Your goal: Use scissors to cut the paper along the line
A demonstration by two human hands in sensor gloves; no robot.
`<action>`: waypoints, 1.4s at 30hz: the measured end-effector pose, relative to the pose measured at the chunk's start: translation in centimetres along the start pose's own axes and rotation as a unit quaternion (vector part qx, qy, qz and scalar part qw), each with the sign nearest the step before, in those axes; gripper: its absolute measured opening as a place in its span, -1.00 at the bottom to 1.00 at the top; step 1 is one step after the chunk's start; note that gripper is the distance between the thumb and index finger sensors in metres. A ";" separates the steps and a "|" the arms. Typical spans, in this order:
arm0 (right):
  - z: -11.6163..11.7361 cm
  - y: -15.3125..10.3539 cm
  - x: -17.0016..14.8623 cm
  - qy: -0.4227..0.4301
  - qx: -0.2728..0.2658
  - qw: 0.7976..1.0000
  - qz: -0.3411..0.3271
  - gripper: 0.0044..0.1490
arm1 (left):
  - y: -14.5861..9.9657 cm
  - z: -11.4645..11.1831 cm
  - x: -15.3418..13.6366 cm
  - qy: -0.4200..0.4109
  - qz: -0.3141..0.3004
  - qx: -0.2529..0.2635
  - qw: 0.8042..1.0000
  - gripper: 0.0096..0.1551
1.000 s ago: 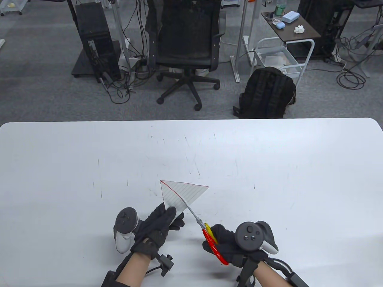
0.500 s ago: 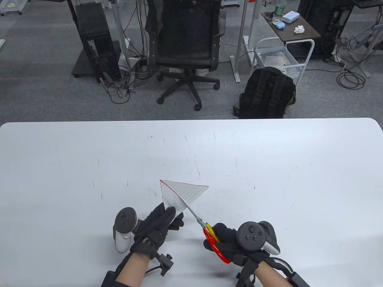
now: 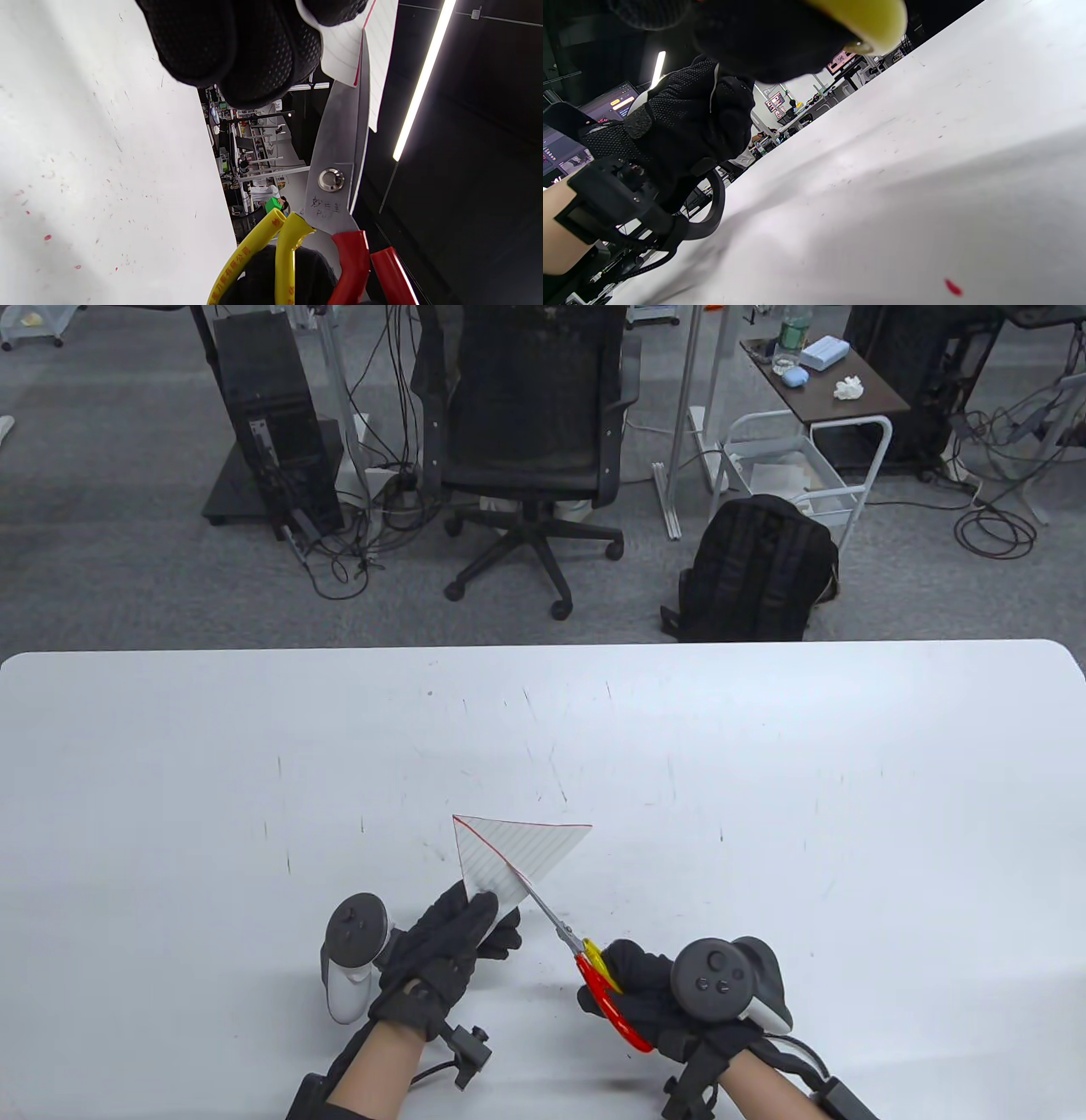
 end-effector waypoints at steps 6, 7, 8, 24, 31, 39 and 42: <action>0.3 0.0 -0.1 0.006 0.016 1.000 -0.004 -0.10 | 0.1 -0.3 0.1 -0.018 -0.002 -0.015 1.000 -0.59; 0.4 0.0 -0.1 0.006 0.016 1.000 -0.004 -0.08 | 0.1 -0.3 0.1 -0.020 -0.004 -0.020 1.000 -0.58; 0.4 0.0 -0.1 0.005 0.019 1.000 -0.003 -0.06 | 0.1 -0.4 0.1 -0.021 -0.005 -0.022 1.000 -0.58; 0.4 0.0 0.1 0.004 0.025 1.000 -0.004 -0.04 | 0.3 -1.4 0.5 0.016 -0.013 -0.049 0.999 -0.58; 0.4 0.0 0.2 0.004 0.019 1.000 -0.003 -0.08 | 0.3 -1.5 0.5 0.012 -0.012 -0.055 0.998 -0.58; 0.2 0.0 0.2 0.000 0.005 1.000 0.006 -0.12 | 0.3 -1.6 0.2 0.006 -0.001 -0.057 0.998 -0.58; 0.1 0.0 0.1 0.003 0.003 1.000 0.009 -0.14 | 0.3 -1.6 0.2 0.005 0.001 -0.058 0.998 -0.58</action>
Point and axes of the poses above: the tracker on the back of each hand, its own x axis roughly to the thumb side, its own y axis roughly from the wrist to the fingertips, z = x × y, the point moved 1 cm from there along y, roughly from the wrist to the fingertips, and after that the axes turned 3 degrees about y, right-handed, at the moved point
